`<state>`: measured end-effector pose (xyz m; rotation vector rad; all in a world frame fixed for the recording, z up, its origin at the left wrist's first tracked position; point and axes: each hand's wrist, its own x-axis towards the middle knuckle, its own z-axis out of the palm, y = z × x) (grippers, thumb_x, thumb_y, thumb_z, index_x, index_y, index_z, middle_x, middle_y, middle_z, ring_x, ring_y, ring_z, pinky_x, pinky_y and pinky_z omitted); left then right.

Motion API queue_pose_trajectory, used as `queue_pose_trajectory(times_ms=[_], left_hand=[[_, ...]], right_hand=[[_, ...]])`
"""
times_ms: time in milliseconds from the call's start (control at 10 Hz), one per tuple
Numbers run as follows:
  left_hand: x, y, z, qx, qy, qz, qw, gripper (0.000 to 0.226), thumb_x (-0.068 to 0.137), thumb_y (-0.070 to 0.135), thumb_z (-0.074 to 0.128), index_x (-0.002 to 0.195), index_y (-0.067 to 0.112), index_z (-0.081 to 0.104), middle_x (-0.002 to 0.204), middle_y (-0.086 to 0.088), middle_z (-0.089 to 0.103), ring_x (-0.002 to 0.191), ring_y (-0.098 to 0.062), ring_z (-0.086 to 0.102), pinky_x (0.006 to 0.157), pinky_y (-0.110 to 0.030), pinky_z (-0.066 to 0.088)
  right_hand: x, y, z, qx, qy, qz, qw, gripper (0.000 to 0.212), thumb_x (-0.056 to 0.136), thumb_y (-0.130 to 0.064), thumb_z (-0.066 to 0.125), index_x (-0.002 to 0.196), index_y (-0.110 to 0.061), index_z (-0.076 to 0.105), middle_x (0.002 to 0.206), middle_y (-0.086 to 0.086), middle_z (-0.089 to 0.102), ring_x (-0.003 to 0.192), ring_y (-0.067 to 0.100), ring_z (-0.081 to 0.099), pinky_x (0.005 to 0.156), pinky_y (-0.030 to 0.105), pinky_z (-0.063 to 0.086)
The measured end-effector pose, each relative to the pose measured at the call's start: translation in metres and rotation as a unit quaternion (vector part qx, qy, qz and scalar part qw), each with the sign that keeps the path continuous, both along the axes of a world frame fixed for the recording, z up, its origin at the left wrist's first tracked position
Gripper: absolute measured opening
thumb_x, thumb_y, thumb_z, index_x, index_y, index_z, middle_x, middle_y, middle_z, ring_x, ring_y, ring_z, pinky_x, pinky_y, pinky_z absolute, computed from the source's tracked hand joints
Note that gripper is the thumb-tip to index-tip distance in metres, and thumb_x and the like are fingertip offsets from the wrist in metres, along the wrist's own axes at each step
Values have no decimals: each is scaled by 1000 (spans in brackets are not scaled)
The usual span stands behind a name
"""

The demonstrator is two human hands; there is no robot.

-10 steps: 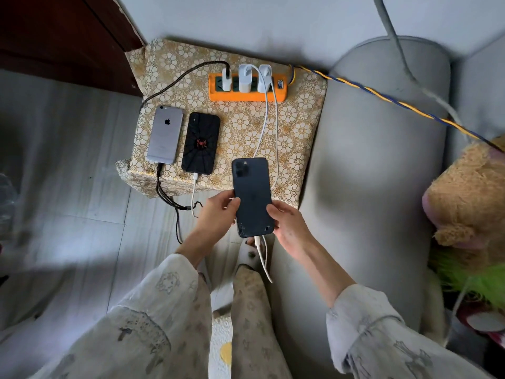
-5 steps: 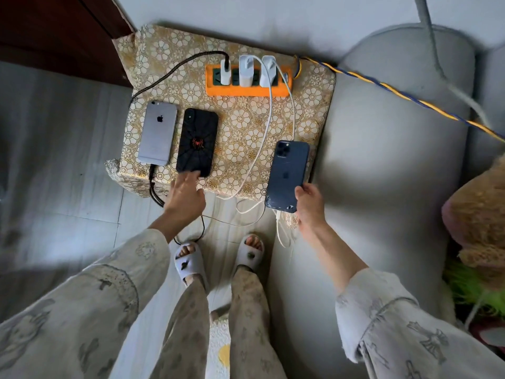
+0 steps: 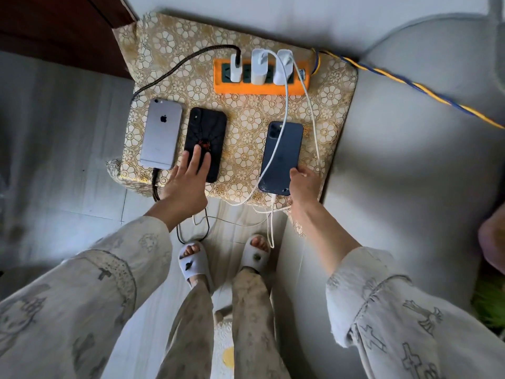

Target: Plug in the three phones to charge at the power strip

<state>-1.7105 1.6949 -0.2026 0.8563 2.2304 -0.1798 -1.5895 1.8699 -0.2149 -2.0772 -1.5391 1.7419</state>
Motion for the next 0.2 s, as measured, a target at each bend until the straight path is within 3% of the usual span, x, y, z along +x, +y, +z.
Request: queue_pose_trajectory(times_ms=[100, 200], left_hand=[[-2, 2, 4, -4, -24, 7, 1000, 80, 86, 5, 43, 146, 16, -8, 155, -7, -20, 143, -29, -14, 117, -43, 8], [-8, 3, 8, -14, -48, 24, 998, 79, 86, 5, 42, 146, 19, -7, 155, -3, -20, 143, -26, -14, 118, -45, 8]], right_hand=[[0, 5, 5, 19, -14, 19, 1000, 25, 87, -4, 47, 104, -5, 65, 96, 5, 61, 84, 17, 54, 72, 25, 40], [4, 8, 7, -13, -25, 23, 999, 32, 87, -6, 47, 118, -6, 57, 104, 2, 55, 86, 14, 50, 77, 26, 43]])
